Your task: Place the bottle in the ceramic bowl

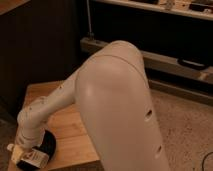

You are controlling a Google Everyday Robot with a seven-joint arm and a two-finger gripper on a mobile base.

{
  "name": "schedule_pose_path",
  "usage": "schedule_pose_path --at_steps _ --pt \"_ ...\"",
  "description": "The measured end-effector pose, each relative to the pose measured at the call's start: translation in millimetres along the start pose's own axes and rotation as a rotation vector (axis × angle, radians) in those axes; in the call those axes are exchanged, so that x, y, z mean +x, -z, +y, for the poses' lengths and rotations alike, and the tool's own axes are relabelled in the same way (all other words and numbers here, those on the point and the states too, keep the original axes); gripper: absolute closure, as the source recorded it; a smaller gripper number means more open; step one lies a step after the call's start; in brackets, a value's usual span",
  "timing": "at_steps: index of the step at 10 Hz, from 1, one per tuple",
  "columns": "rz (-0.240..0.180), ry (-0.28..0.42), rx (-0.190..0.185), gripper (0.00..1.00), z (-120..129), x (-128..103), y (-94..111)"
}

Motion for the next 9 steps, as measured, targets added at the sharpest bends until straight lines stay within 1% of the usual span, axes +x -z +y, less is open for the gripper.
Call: schedule_pose_path --at_steps 1,9 --pt "-0.003 -0.008 0.001 0.20 -2.4 0.0 1.2" --pt "0.001 -0.006 -0.001 0.20 -0.4 0.2 -0.6"
